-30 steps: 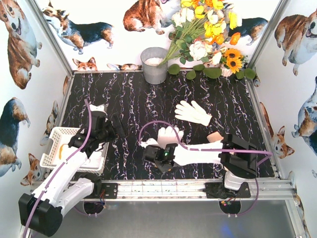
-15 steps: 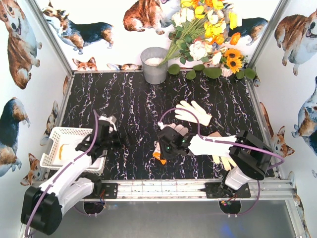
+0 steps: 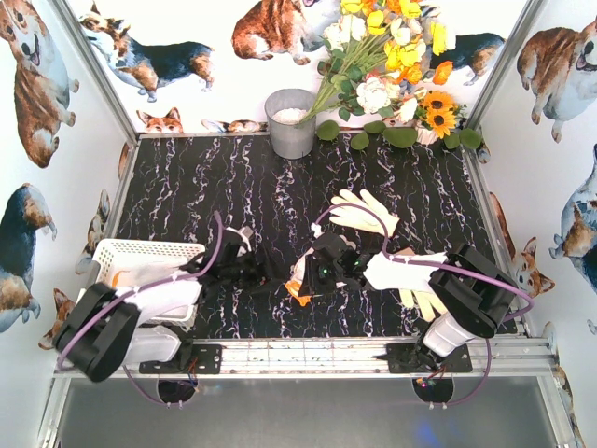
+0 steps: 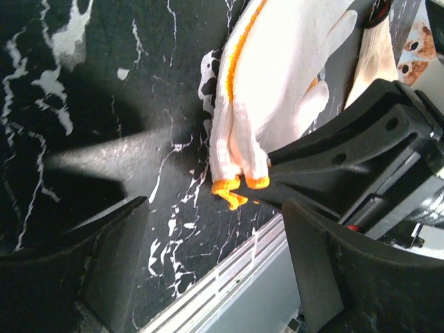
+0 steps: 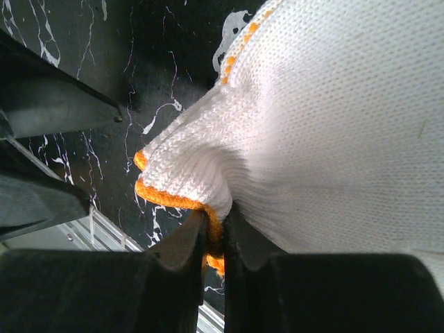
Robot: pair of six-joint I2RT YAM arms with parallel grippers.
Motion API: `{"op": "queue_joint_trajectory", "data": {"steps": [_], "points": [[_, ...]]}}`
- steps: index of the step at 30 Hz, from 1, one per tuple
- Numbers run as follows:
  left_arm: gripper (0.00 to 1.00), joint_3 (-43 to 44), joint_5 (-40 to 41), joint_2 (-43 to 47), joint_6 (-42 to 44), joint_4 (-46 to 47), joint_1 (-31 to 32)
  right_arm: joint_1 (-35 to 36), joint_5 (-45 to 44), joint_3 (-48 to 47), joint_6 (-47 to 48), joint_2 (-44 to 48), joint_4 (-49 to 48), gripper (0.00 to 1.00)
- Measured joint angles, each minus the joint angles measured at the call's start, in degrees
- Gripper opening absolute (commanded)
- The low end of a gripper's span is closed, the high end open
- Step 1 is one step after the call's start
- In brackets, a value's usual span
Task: Put the gloves into the storage basket
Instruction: Pick up the glove from the center of the board.
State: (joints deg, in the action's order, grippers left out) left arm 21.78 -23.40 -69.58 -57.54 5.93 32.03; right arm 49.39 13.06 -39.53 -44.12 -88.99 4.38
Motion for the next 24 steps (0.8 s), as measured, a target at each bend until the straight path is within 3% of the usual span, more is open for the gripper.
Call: {"op": "queue_joint_trajectory", "data": {"steps": [6, 15, 21, 24], "points": [[0.70, 2.82, -0.17, -7.23, -1.66, 4.46, 1.84, -0.02, 0.17, 1.14, -1.01, 0.31, -1.64, 0.02], [0.43, 4.76, -0.81, -15.06, -4.28, 10.29, 5.73, -0.11, 0.33, 1.95, -1.38, 0.57, -2.95, 0.03], [0.34, 5.46, -0.15, -18.18, -5.03, 11.76, 6.58, -0.63, 0.07, 3.02, -1.68, 1.62, -3.34, 0.06], [0.33, 6.12, 0.09, -19.74, -5.49, 12.76, 7.06, -0.63, -0.31, 3.76, -1.68, 2.36, -3.54, 0.09]]}}
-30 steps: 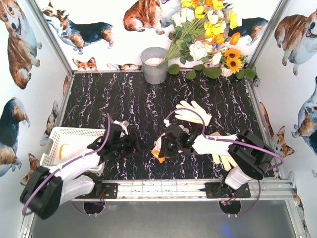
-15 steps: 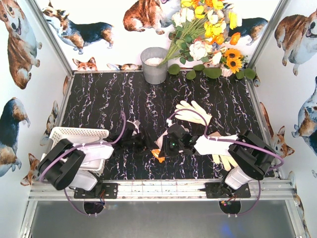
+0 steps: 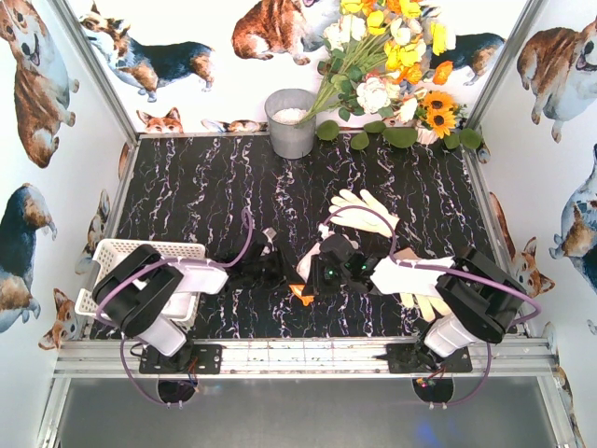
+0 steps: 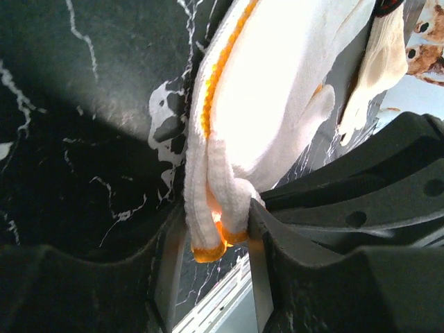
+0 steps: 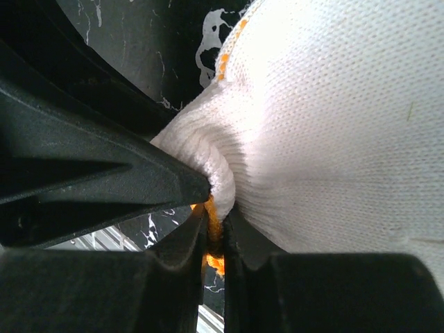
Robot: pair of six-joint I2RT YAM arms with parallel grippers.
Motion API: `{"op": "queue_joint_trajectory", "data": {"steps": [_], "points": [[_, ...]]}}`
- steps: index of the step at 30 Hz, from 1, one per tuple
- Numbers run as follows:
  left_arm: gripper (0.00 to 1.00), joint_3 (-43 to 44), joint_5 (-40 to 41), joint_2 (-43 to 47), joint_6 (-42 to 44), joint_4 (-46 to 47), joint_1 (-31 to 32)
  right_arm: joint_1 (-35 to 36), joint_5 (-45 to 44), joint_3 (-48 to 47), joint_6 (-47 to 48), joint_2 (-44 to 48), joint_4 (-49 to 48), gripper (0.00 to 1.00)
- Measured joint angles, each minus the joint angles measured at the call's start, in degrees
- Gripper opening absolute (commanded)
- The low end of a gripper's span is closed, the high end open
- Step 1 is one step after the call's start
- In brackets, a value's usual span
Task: Put the gloves into the storage basket
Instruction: Pick up the glove from the center of the board.
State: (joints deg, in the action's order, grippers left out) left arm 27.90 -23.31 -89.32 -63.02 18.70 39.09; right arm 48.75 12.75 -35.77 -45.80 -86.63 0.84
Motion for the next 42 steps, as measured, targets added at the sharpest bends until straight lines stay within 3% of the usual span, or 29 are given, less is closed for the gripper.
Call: {"op": "queue_joint_trajectory", "data": {"steps": [6, 11, 15, 22, 24, 34, 42], "points": [[0.43, 2.38, 0.33, -1.92, -0.17, 0.39, 0.33, 0.00, -0.59, 1.09, 0.28, 1.14, -0.63, 0.13], [0.44, 3.78, 0.81, -2.40, -0.15, 0.48, 0.33, 0.00, -0.26, 1.16, 0.85, 1.14, -1.01, 0.16], [0.36, 3.87, -0.02, -3.82, -0.57, 1.75, 0.31, 0.00, 0.22, 1.03, 1.40, 1.05, -0.98, 0.23], [0.06, 5.75, -2.10, -4.72, 2.12, -1.33, 0.04, 0.33, 0.44, 0.92, 2.75, 2.97, 0.26, 0.38], [0.00, 7.54, -2.97, -4.70, 4.33, -3.74, -0.22, 0.50, -0.04, 0.92, 3.85, 5.60, 2.32, 0.41], [0.00, 10.54, -7.30, 3.04, 23.21, -20.87, -2.91, -1.53, -5.03, 0.61, 11.85, 24.52, 12.24, 0.65], [0.00, 12.28, -13.38, 8.87, 38.58, -32.04, -4.07, -12.41, 5.62, 0.61, 20.65, 20.90, 5.86, 0.69]]}}
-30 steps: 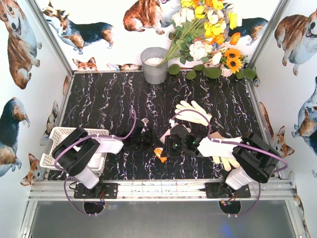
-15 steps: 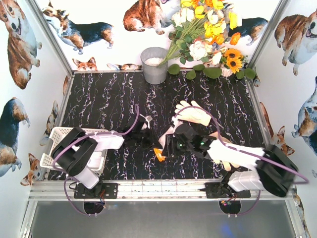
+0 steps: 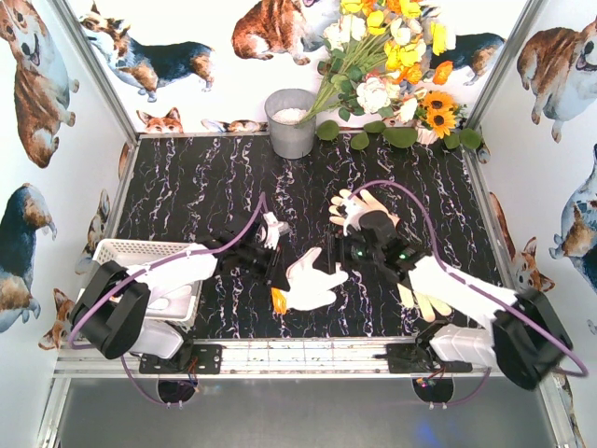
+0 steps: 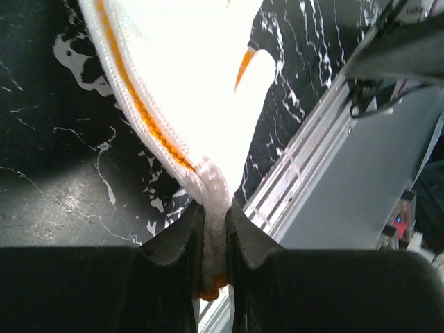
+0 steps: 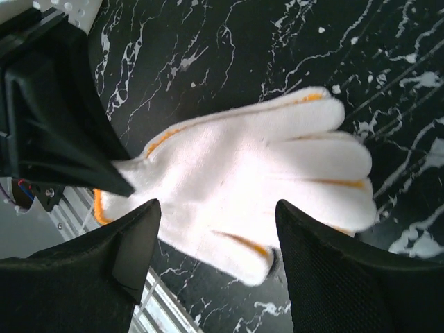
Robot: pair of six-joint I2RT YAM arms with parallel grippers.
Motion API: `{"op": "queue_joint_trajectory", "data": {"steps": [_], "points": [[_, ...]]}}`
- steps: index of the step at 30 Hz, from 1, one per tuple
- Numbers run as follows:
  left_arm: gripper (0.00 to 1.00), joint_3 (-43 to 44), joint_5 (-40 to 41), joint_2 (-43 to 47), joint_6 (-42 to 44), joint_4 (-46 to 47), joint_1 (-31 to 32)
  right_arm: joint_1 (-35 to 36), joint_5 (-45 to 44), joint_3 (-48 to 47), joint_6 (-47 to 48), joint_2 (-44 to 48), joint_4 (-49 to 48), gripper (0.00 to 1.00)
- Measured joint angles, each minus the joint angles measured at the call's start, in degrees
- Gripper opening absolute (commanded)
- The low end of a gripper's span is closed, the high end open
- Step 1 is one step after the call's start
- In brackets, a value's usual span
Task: Put the gloves into the storage basket
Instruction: Pick up the glove from the center of the board.
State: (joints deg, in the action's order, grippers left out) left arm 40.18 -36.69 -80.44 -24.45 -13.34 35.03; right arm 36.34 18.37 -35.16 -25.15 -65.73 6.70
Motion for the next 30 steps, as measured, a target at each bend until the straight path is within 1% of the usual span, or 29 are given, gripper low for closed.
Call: {"op": "queue_joint_trajectory", "data": {"steps": [4, 7, 11, 13, 17, 21, 26, 30], "points": [[0.00, 1.46, -2.73, -0.02, 5.14, -4.31, -0.11, -1.60, 7.34, -2.56, 4.81, -7.63, -3.61, 0.69], [0.00, 4.61, -4.17, -0.07, 9.49, -8.22, -0.13, -1.62, 13.99, -5.31, 8.76, -12.92, -6.91, 0.69], [0.00, 7.15, -5.73, -0.07, 14.23, -11.23, -0.15, -0.94, 20.61, -6.36, 14.10, -17.51, -11.91, 0.70], [0.00, 7.21, -6.23, -0.07, 15.69, -12.28, -0.17, 0.00, 22.64, -6.43, 17.16, -18.91, -12.70, 0.70], [0.00, 7.21, -7.04, -0.09, 17.31, -13.79, -0.24, 2.03, 26.58, -6.43, 21.40, -20.59, -14.43, 0.71], [0.00, 7.21, -8.70, -0.13, 17.99, -14.03, -0.28, 2.27, 29.94, -6.43, 23.58, -22.27, -17.99, 0.72], [0.00, 7.21, -10.32, -0.90, 18.14, -14.91, -0.39, 2.36, 34.16, -7.21, 24.85, -25.11, -20.61, 0.73], [0.00, 7.21, -11.08, -0.96, 18.08, -15.85, -0.57, 2.84, 37.16, -7.61, 23.89, -26.99, -24.24, 0.73]]}}
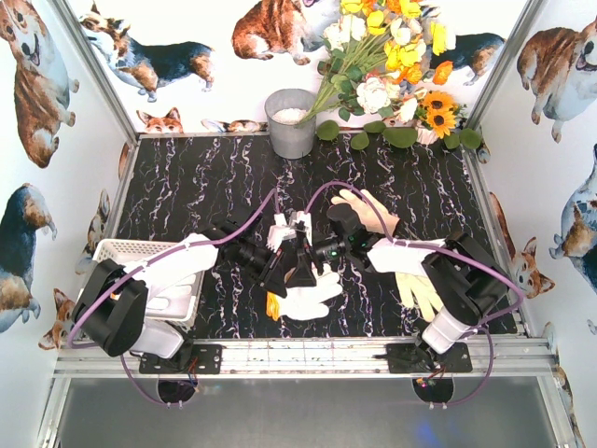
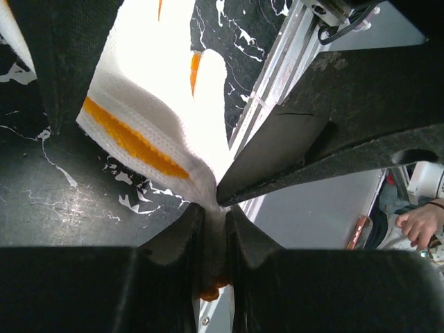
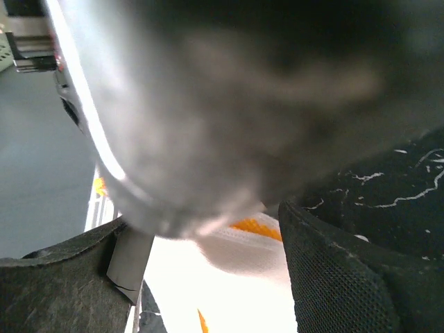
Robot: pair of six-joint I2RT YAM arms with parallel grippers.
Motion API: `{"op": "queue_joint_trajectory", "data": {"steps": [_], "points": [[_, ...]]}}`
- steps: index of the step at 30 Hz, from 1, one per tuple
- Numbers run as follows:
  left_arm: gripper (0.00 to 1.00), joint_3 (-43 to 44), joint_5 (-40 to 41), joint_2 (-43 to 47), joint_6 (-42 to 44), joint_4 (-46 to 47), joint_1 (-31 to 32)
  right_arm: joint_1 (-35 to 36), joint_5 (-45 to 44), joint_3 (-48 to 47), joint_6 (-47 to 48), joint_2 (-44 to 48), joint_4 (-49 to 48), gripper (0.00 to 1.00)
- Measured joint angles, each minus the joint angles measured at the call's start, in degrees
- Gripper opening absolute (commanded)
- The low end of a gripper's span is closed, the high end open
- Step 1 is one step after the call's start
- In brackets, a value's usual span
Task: Put the gloves into the storage basket
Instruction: Pick up the glove from the center of the board.
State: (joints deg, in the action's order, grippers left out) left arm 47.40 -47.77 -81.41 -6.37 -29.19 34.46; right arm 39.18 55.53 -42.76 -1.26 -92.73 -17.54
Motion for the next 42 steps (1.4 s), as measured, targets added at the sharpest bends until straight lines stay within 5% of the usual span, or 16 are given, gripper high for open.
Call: {"op": "queue_joint_trajectory", "data": {"steps": [20, 25, 42], "points": [[0.00, -1.90, 0.31, 1.42, -3.06, -1.44, -0.07, 2.36, 3.52, -0.35, 1.36, -1.07, 0.81, 0.65], [0.00, -2.71, 0.68, 2.38, -4.02, -0.11, -0.33, 2.71, 4.39, 0.00, 0.92, -0.76, -0.59, 0.54], [0.00, -3.91, 0.33, 3.63, -5.44, 1.11, -0.46, 3.04, 4.00, 1.33, 1.25, -0.26, -2.10, 0.59]]}}
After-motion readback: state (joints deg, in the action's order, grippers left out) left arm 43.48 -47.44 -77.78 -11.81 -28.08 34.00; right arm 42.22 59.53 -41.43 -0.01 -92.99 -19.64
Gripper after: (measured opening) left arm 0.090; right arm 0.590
